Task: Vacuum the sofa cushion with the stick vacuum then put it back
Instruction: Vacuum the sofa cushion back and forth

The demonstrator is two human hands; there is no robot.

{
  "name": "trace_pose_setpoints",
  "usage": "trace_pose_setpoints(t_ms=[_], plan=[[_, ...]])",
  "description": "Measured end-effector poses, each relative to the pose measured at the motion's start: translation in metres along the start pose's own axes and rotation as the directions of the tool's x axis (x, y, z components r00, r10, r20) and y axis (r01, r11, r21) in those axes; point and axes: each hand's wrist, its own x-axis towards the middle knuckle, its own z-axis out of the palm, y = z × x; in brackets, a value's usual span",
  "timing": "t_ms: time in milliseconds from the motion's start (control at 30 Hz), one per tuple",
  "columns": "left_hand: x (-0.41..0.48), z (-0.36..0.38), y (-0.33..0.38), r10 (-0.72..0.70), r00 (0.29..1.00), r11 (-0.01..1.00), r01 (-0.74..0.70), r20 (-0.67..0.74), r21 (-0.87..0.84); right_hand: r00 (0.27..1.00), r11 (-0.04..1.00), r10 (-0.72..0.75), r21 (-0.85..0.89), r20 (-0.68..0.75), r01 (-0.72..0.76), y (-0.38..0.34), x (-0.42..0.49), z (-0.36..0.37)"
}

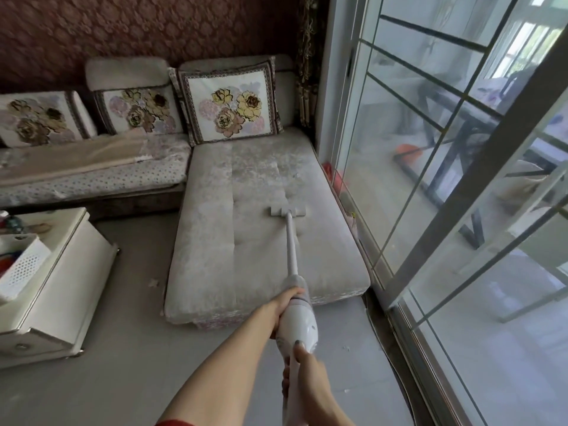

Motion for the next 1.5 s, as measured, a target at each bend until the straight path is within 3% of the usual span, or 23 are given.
trace_pose_setpoints(t_ms=[533, 667, 1333, 1500], plan=[[0.059, -0.001, 0.150, 0.005, 1.000, 1.000, -0.005, 0.008, 0.016, 0.993, 0.992, -0.040, -0.116, 0.111, 0.053, -0.141, 0.081, 0.039], [0.080, -0.007, 0.190, 0.008, 0.999, 1.000, -0.009, 0.044, 0.009, 0.994, 0.981, -0.052, -0.179, 0.096, 0.069, -0.172, 0.112, 0.058], [0.152, -0.076, 0.374, -0.044, 0.990, 0.998, 0.048, 0.131, -0.031, 1.000, 0.986, -0.022, -0.166, 0.020, 0.025, -0.311, 0.204, 0.197], [0.167, -0.091, 0.397, -0.098, 0.991, 0.995, 0.099, 0.091, -0.009, 0.998, 0.979, -0.049, -0.196, 0.025, 0.053, -0.331, 0.210, 0.219]])
